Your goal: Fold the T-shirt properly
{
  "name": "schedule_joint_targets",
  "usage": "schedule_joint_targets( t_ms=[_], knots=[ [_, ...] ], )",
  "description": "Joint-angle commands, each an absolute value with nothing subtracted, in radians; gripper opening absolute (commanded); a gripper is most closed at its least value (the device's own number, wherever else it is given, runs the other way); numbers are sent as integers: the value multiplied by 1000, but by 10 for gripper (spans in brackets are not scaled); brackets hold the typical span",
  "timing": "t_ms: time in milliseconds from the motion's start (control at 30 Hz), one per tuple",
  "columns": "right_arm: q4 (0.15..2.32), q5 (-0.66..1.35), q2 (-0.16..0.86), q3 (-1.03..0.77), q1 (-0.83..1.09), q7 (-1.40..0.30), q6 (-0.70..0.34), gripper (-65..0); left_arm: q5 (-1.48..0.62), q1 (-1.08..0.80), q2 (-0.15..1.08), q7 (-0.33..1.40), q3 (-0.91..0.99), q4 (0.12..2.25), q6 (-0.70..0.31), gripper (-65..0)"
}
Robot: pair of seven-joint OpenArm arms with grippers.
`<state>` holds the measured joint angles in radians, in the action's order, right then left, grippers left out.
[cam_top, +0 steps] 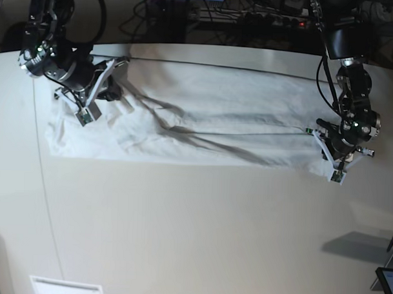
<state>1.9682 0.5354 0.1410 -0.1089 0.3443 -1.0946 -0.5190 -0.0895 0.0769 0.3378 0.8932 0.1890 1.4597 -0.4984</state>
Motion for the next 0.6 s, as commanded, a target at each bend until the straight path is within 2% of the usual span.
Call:
schedule_joint_targets(
  t_ms=[0, 333, 567],
  knots=[
    [1985, 544, 150, -111, 348, -1084, -536, -649, -93, 93, 352, 880, 194, 1480, -496, -650],
    [1985, 545, 239, -104, 394, -1079, -567, -649, -93, 91, 352, 880, 194, 1480, -496, -650],
    [1983, 542, 236, -104, 384, -1079, -567, -647, -93, 91, 349, 881, 194, 1504, -498, -650]
  ],
)
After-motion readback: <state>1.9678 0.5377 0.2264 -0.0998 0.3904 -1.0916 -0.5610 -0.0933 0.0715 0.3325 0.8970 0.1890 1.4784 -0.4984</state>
